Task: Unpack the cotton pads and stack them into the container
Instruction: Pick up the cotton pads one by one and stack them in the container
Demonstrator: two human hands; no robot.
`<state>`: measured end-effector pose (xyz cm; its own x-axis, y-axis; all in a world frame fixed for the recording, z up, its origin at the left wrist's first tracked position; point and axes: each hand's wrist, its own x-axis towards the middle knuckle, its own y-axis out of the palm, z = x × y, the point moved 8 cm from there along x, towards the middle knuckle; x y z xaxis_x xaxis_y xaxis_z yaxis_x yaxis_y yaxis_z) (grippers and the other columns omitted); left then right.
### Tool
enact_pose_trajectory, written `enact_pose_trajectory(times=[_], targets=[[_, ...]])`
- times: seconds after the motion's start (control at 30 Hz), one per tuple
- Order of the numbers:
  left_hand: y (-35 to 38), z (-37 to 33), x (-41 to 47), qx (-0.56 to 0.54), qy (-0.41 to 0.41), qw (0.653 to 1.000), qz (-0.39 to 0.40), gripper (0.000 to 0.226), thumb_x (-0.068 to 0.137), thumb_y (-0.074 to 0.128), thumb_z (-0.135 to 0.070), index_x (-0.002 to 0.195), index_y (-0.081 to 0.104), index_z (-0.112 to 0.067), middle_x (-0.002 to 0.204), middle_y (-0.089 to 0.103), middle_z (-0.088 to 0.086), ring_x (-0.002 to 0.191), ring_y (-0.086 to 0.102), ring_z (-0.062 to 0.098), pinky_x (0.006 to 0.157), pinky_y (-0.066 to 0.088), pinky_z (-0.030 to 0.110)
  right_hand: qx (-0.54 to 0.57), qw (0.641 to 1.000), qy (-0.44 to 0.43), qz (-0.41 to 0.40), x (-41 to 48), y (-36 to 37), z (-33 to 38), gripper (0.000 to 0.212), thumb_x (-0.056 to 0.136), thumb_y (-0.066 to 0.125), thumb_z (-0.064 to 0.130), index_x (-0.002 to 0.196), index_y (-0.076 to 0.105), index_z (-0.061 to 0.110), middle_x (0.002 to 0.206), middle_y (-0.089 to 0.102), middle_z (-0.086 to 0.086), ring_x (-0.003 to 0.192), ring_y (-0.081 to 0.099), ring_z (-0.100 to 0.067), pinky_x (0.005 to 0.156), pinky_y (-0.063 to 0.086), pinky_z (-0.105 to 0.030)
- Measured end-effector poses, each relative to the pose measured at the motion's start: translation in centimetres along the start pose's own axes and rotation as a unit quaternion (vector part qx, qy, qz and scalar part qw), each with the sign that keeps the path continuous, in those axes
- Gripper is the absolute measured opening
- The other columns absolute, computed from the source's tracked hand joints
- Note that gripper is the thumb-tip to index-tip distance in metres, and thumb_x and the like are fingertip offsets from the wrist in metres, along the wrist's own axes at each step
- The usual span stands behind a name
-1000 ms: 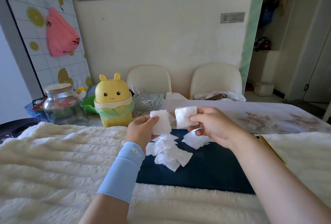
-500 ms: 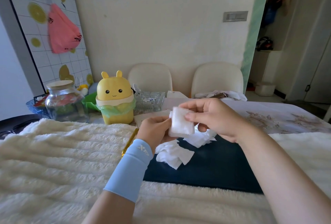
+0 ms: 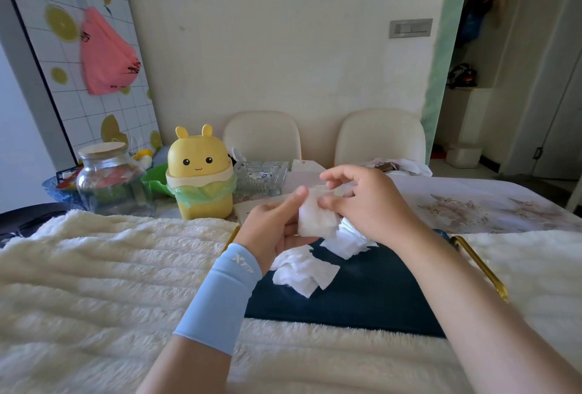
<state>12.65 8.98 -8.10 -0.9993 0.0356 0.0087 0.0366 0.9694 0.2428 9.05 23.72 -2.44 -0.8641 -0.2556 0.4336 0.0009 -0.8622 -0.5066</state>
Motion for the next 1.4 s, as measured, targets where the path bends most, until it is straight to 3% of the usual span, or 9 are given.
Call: enact_pose_trajectory(times=[0.1,0.23,0.37,0.5,0.6,0.87,1.03,1.27,1.4], targets=[[-0.6,-0.6,-0.2,0.052,0.026,0.998,0.006,0.023,0.088,0.069,-0.011,0.109,0.071,-0.004,0.106,0.074,0.018,0.098,0.072,0.029,0.084,0.06,0.034,0.08,0.994,0.06,0.032,-0.1,1.1,-1.0,0.044,0.086,0.079,0.029,0.126,0.062,0.024,0.106,0.069,0.005,0.077,0.063,0.001,0.061,0.046,-0.013],[-2.2,-0.6,0.0,0.059,0.004,0.998,-0.002,0.025,0.087,0.068,-0.003,0.112,0.07,-0.003,0.104,0.075,0.016,0.09,0.073,0.026,0.075,0.061,0.029,0.15,0.982,0.106,0.042,-0.1,2.7,-2.0,0.031,0.092,0.073,0.031,0.119,0.066,0.019,0.097,0.075,-0.006,0.056,0.062,-0.008,0.049,0.041,-0.016],[-6.7,-0.8,0.7,0.011,0.013,0.989,-0.147,0.018,0.089,0.069,-0.004,0.106,0.069,-0.002,0.108,0.073,0.017,0.094,0.073,0.027,0.077,0.062,0.031,-0.073,0.996,0.021,0.042,0.4,3.1,-2.0,0.031,0.098,0.057,0.012,0.12,0.066,0.032,0.105,0.066,0.014,0.079,0.058,-0.001,0.073,0.046,-0.02],[-8.4,-0.6,0.8,-0.031,0.01,0.978,-0.206,0.008,0.092,0.066,-0.008,0.1,0.065,-0.005,0.11,0.071,0.018,0.1,0.071,0.03,0.086,0.059,0.039,-0.283,0.94,-0.026,0.187,-0.3,6.5,-2.8,0.059,0.091,0.056,0.001,0.135,0.06,0.039,0.137,0.058,0.005,0.124,0.054,-0.021,0.102,0.044,-0.033],[-8.6,-0.5,0.8,-0.036,0.013,0.972,-0.233,0.007,0.091,0.068,-0.013,0.095,0.065,-0.009,0.109,0.07,0.015,0.099,0.07,0.029,0.085,0.059,0.039,-0.339,0.916,-0.065,0.206,-0.4,8.2,-2.8,0.057,0.093,0.057,0.003,0.14,0.057,0.037,0.14,0.06,0.003,0.126,0.052,-0.027,0.103,0.037,-0.03],[-9.5,-0.7,0.5,0.027,0.048,0.957,-0.285,0.002,0.091,0.069,-0.015,0.089,0.069,-0.014,0.097,0.071,0.008,0.093,0.07,0.025,0.083,0.06,0.037,-0.068,0.993,-0.005,0.094,0.7,5.7,-2.7,0.025,0.096,0.063,0.011,0.098,0.079,0.03,0.101,0.076,0.006,0.092,0.068,-0.008,0.085,0.052,-0.024],[-7.7,-0.2,0.6,0.019,0.036,0.971,-0.237,0.008,0.088,0.072,-0.014,0.096,0.073,-0.01,0.1,0.074,0.012,0.093,0.072,0.026,0.08,0.06,0.034,0.243,0.959,0.098,0.106,0.5,4.4,-2.0,0.031,0.095,0.055,0.0,0.085,0.077,0.02,0.086,0.071,-0.006,0.082,0.061,-0.02,0.075,0.05,-0.037],[-3.1,1.0,0.6,-0.027,-0.022,0.994,-0.103,0.018,0.091,0.068,-0.011,0.107,0.072,-0.002,0.1,0.075,0.019,0.09,0.072,0.027,0.079,0.062,0.032,0.273,0.952,0.064,0.126,0.1,4.1,-0.7,0.026,0.092,0.068,-0.001,0.113,0.069,0.014,0.095,0.07,-0.017,0.078,0.055,-0.027,0.067,0.048,-0.034],[-2.0,1.2,0.7,-0.079,-0.028,0.994,-0.066,0.021,0.098,0.058,-0.011,0.111,0.069,0.001,0.106,0.073,0.022,0.093,0.073,0.03,0.076,0.062,0.031,0.249,0.962,0.082,0.078,0.2,3.6,-0.8,0.028,0.086,0.075,-0.001,0.108,0.07,0.015,0.093,0.073,-0.017,0.076,0.063,-0.024,0.064,0.051,-0.031]])
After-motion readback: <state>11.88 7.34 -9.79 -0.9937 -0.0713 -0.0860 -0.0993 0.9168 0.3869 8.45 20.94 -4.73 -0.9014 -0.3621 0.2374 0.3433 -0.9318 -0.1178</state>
